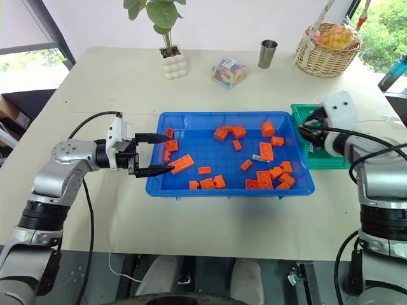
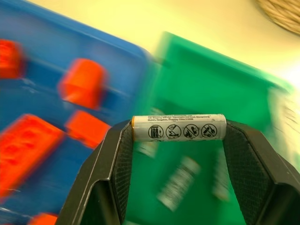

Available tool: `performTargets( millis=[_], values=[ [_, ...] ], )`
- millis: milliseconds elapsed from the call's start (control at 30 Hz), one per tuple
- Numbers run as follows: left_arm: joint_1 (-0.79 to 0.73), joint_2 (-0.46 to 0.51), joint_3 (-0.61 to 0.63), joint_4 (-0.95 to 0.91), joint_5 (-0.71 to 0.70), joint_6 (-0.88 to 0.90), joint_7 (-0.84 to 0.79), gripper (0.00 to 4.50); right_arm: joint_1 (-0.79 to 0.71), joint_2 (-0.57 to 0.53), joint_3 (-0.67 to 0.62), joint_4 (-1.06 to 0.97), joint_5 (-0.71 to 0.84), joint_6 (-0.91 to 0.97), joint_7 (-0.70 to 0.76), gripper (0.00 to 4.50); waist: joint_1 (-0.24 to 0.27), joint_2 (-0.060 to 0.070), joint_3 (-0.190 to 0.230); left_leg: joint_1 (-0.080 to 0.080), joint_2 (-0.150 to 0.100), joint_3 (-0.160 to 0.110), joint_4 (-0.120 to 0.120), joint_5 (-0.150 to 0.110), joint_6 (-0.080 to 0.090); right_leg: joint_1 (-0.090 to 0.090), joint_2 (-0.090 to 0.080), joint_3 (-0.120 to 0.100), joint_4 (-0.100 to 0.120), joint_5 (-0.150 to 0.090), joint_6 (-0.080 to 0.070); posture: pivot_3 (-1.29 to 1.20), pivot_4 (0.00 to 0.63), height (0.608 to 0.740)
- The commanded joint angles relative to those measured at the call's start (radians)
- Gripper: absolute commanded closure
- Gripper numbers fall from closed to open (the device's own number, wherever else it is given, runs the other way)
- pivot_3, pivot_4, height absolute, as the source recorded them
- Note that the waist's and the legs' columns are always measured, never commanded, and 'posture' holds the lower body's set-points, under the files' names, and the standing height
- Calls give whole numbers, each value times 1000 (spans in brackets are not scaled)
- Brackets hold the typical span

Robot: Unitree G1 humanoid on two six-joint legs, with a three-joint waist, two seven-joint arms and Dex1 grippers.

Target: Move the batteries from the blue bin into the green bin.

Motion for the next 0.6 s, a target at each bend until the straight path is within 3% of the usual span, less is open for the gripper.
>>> performTargets(
  millis=[33,67,100,233,300,433,600],
  values=[
    [-27,-5,-6,1,6,-22,-8,0,-3,-7,-48,-32,4,13,-40,778,-1,0,0,0,0,0,0,0,0,0,0,0,0,0,0,0,150,678],
    [-31,-7,-8,5,7,-25,-9,0,-4,-6,-50,-30,4,13,-49,265,-1,0,0,0,0,0,0,0,0,0,0,0,0,0,0,0,150,678],
    [-35,-9,-9,7,6,-24,-7,0,-9,-6,-48,-31,4,6,-56,40,-1,0,0,0,0,0,0,0,0,-1,0,0,0,0,0,0,150,678],
    [-42,-14,-10,11,2,-22,-5,0,-56,15,-53,-53,36,-54,-63,40,-2,0,0,0,0,1,0,0,0,-1,0,0,0,0,0,0,150,678],
    [-38,-14,-10,6,1,-22,-4,0,-88,43,-52,-129,139,-45,12,40,-3,0,0,0,0,1,0,0,0,-1,0,0,0,0,0,0,150,678],
    [-31,-16,-9,-2,1,-21,1,0,-10,-13,61,-230,235,8,172,40,0,0,0,0,1,0,-1,0,0,-1,1,0,0,0,0,0,150,678],
    [-22,-18,-7,-18,0,-18,11,0,-11,15,137,-204,195,87,63,40,2,-1,0,0,-1,-1,1,-1,1,1,0,0,0,0,0,0,150,678]
  ],
)
